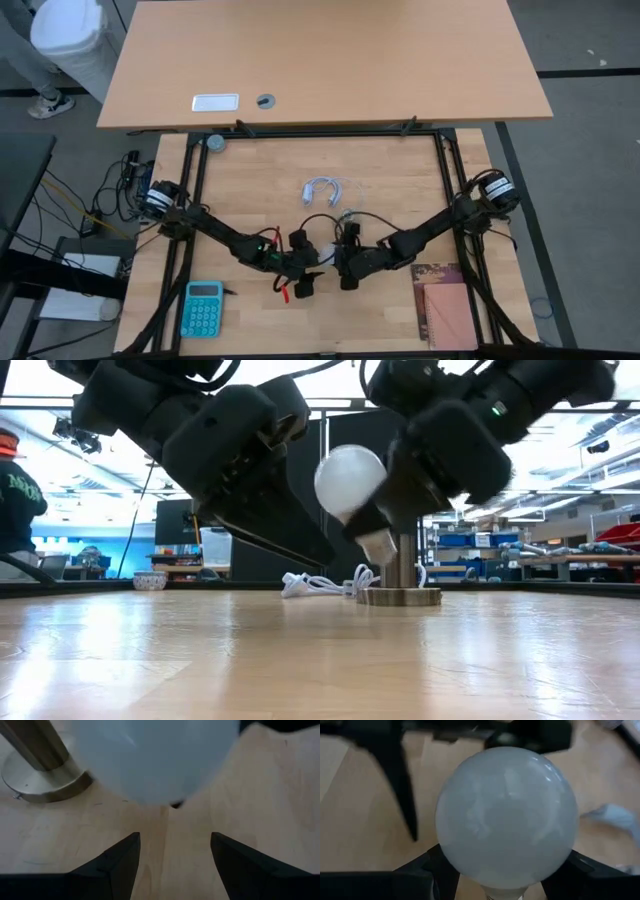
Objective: Screw lightbulb
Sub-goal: Insert the white lightbulb into the lamp socket
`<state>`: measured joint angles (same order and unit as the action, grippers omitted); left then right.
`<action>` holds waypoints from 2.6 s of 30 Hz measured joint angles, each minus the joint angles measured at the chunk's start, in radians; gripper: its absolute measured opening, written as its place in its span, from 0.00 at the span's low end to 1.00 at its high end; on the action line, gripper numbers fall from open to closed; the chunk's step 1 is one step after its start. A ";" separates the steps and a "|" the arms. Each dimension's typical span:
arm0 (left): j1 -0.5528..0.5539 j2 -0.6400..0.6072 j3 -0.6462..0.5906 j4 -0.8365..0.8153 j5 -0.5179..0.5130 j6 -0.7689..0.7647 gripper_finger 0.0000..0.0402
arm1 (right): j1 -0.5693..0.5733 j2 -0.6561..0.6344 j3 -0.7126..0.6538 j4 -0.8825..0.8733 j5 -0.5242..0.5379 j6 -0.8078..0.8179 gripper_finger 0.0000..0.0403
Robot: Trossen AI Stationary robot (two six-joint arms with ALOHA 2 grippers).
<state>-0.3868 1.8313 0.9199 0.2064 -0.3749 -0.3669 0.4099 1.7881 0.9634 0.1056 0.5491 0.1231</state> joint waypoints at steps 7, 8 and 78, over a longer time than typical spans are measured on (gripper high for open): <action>-0.008 0.000 0.000 0.022 -0.072 0.031 0.62 | -0.060 -0.138 -0.098 0.026 -0.012 -0.033 0.57; -0.011 0.000 0.000 0.038 -0.089 0.048 0.62 | -0.067 -0.163 -0.122 0.048 -0.014 -0.032 0.57; 0.318 -0.001 0.010 0.234 0.054 0.368 0.62 | -0.300 -0.146 -0.619 0.951 -0.204 0.017 0.57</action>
<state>-0.0687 1.8305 0.9299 0.4408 -0.3206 0.0011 0.1097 1.6417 0.3443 1.0561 0.3447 0.1399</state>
